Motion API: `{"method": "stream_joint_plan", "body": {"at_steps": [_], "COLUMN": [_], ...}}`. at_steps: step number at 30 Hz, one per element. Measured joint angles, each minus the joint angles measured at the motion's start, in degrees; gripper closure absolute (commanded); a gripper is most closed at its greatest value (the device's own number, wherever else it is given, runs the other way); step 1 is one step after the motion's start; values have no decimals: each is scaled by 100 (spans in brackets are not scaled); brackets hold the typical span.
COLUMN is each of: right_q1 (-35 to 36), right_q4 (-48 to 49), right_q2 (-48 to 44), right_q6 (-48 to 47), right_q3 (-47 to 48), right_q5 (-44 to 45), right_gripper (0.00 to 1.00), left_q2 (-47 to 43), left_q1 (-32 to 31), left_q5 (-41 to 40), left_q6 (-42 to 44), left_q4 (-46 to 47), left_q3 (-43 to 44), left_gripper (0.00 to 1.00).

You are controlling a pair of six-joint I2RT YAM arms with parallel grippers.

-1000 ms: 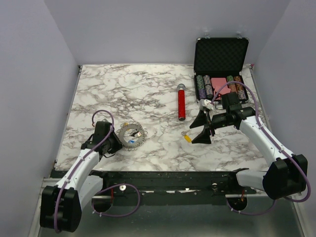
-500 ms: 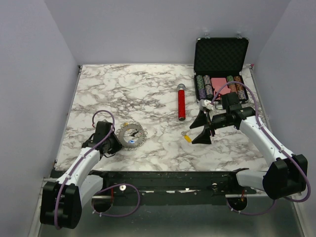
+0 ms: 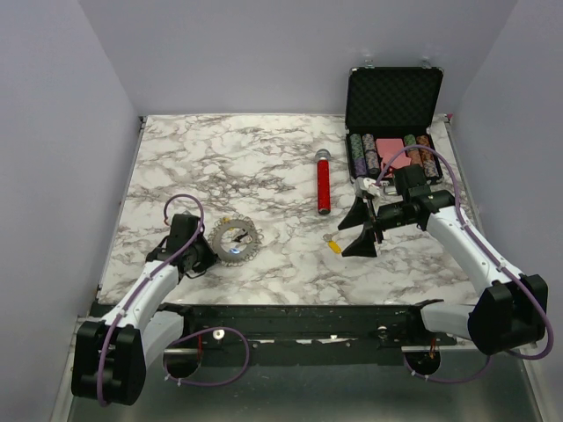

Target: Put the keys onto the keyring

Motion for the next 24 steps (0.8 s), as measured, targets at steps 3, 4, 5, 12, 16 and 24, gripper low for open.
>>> {"method": "stream_joint_plan", "body": {"at_steps": [3, 4, 5, 12, 16, 24], "right_q1": [0, 0, 0, 0, 2, 9], "right_q4": [-2, -2, -2, -20, -37, -46], "right_q2": [0, 0, 0, 0, 4, 24], "right_q6": [0, -2, -2, -4, -26, -98], "right_q3": [0, 0, 0, 0, 0, 0], "right_q5": [0, 0, 0, 0, 0, 0], "right_gripper": [8, 8, 8, 8, 8, 8], "left_q2": [-11, -13, -20, -90, -140, -479], "left_q1": [15, 22, 22, 24, 26, 26], "left_q5": [22, 26, 28, 46, 83, 205], "left_q6": [-24, -28, -31, -44, -42, -15], "left_q4": [59, 68, 70, 61, 15, -326], "left_q3": [2, 2, 2, 2, 9, 269], "left_gripper": [91, 92, 96, 100, 100, 100]}}
